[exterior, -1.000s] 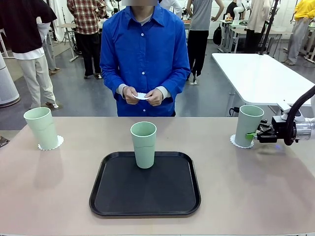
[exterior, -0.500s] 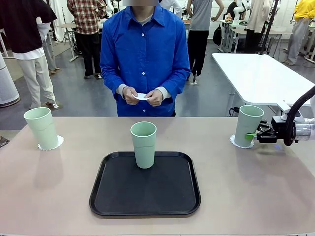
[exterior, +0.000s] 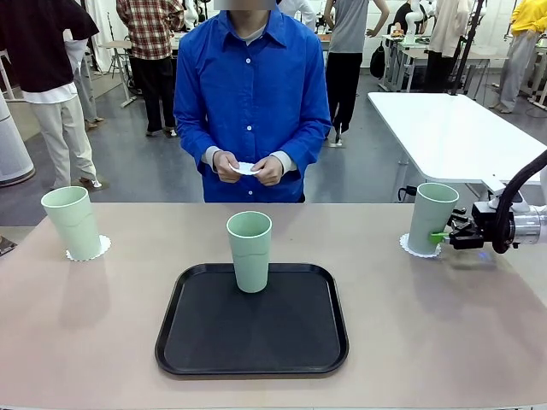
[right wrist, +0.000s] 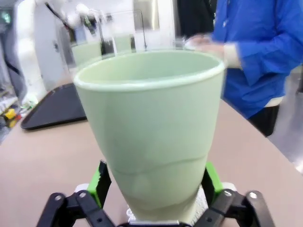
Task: Place coasters on the table and set cups on them.
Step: Take one Reusable plastic cup from the Flat Tray and place it on a coaster set by the human.
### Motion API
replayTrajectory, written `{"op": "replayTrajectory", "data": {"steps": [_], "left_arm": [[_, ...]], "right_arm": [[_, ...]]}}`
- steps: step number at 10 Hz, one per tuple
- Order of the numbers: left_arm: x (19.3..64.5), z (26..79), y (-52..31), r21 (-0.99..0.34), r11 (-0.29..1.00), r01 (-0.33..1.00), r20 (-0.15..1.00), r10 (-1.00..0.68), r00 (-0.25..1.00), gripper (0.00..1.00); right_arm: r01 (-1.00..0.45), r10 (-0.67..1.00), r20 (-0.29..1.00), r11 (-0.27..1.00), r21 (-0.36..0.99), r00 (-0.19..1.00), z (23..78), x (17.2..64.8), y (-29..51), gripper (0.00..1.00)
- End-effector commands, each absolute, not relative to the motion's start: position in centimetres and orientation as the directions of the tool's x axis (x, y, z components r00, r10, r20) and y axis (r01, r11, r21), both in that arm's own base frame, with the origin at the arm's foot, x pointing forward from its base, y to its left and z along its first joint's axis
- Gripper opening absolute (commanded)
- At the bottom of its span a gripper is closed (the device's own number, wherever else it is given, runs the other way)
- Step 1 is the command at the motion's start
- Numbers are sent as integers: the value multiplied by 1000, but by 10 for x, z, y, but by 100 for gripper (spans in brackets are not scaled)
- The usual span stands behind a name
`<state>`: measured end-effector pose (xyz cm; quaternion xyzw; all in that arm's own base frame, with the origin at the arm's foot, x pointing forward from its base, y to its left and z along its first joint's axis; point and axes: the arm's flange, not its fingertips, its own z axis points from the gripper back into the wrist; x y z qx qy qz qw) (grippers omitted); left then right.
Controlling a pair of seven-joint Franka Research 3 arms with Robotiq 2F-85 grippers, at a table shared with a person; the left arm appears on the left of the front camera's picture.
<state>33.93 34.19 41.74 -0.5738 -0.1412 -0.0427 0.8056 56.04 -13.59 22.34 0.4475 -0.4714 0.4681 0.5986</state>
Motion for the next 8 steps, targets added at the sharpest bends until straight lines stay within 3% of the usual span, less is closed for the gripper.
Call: {"op": "replayTrajectory", "data": {"steps": [1,8], "left_arm": [[337,419,342,-912,334,237,281,87,956,100],[337,419,342,-912,334,237,281,87,956,100]], "right_arm": [[-979,129,981,164,120,142,227,568,-138,100],[-983,157,976,130,132,152,228,567,-144,100]]}}
